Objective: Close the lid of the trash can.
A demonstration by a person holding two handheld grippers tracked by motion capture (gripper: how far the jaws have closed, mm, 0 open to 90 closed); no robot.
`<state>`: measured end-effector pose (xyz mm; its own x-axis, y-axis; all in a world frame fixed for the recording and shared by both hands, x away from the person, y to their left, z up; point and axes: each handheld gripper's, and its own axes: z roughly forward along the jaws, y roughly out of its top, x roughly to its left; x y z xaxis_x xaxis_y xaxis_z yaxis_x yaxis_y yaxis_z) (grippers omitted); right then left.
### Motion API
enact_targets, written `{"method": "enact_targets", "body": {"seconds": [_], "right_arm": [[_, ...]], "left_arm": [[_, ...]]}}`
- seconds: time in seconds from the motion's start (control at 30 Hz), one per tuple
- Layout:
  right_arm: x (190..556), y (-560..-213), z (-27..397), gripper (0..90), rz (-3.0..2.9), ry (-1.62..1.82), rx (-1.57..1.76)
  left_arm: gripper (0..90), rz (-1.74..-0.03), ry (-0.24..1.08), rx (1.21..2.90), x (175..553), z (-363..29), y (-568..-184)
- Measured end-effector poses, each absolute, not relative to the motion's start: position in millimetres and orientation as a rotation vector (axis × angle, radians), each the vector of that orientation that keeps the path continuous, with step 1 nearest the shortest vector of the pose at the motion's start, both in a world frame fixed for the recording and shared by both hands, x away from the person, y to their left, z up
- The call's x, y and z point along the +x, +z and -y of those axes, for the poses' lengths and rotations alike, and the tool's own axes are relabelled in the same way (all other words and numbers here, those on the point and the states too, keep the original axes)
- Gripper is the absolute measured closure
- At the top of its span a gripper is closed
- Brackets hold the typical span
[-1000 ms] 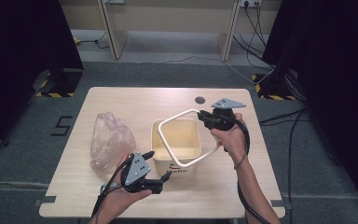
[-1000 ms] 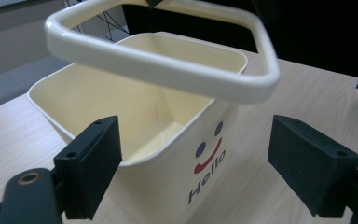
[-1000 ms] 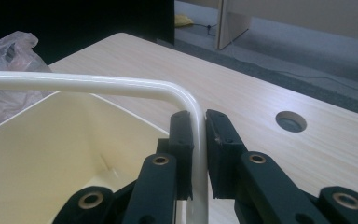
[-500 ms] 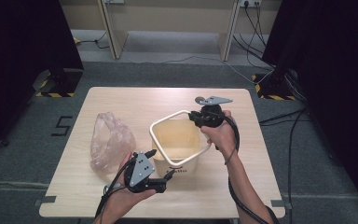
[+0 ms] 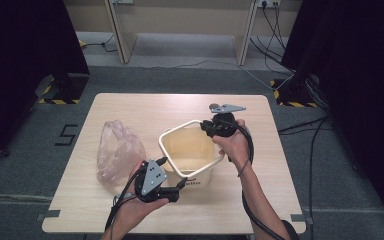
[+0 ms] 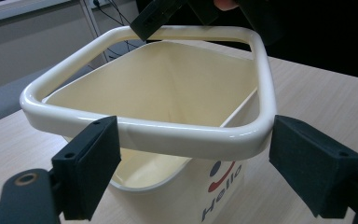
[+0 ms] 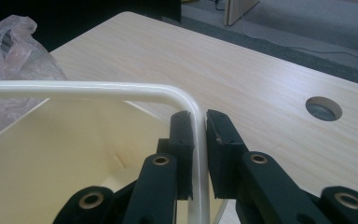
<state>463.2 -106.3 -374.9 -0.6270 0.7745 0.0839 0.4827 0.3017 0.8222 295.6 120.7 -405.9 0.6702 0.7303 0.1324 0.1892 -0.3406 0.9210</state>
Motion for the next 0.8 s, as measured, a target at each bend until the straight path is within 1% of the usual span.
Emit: {"method": "enact_targets", "body": {"seconds": [0.17,0.23,0.43,0.53,0.63,0.8], "right_arm": [[462.9,-377.8,102.1,81.2,-2.253,1.226,1.131],[461.9,-377.6,101.6,81.2,-2.249,1.212,1.121],[459.6,-375.8,103.9,80.1,-2.251,1.207,1.122],[457.7,-376.3,103.6,79.5,-2.25,1.203,1.123],[453.1,-381.1,104.6,79.4,-2.227,1.21,1.132],[445.9,-380.2,108.6,78.5,-2.195,1.21,1.127]], "left_arm": [[15.6,-0.721,0.7,1.876,295.0,-114.3,-408.4],[14.3,-0.735,0.691,1.87,296.2,-114.8,-409.7],[15.0,-0.75,0.703,1.883,297.2,-120.1,-411.8],[14.9,-0.762,0.696,1.88,298.4,-123.3,-412.3],[14.5,-0.777,0.656,1.865,298.5,-126.5,-413.9],[14.5,-0.767,0.67,1.872,300.0,-128.0,-414.7]]}}
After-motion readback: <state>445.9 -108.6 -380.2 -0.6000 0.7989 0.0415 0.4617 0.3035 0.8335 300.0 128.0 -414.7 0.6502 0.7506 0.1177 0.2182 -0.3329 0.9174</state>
